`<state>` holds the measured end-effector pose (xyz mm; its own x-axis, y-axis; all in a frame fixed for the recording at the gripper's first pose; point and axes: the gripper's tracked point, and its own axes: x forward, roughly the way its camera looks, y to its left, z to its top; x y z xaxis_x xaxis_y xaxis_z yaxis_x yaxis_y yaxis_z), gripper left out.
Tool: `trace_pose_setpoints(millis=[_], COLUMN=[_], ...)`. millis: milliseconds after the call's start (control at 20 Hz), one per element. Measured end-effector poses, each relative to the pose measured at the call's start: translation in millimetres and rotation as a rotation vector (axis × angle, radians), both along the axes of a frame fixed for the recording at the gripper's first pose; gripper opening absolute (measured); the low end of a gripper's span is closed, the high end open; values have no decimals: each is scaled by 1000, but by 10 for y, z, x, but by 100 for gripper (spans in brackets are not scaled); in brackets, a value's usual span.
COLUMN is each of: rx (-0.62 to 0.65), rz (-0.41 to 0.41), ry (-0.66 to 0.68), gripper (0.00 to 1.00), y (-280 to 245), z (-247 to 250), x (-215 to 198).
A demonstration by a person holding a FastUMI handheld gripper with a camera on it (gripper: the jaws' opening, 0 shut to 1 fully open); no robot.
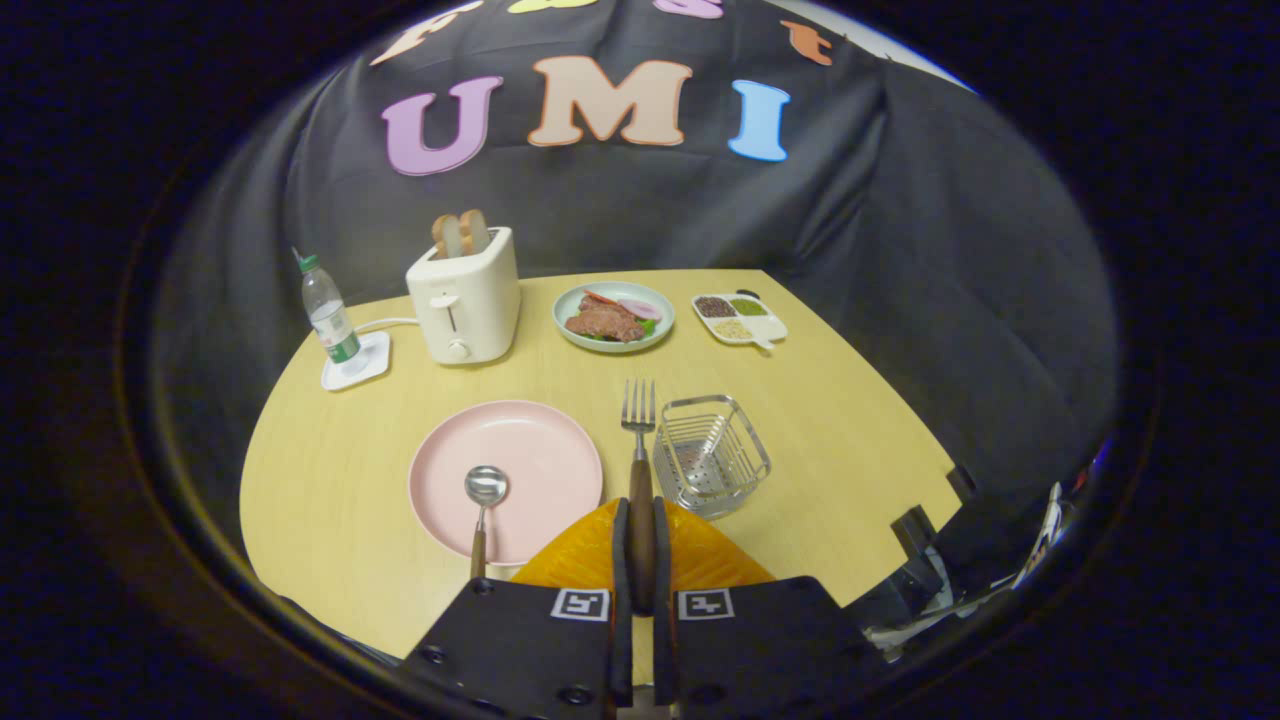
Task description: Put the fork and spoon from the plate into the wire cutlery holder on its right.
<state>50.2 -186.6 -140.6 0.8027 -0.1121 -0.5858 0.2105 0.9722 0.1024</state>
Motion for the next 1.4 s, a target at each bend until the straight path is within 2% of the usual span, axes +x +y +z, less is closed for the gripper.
trace_pose_setpoints(millis=[150, 450, 950, 1200, 1400], rx=[58, 142, 139, 153, 120], rz=[-77, -131, -146, -176, -160], ry=[80, 131, 144, 208, 335], gripper=[11, 11, 11, 11, 11], y=[-51, -29, -158, -295, -415], z=[-105, -124, -127, -178, -388], x=[-121, -154, -277, -126, 31])
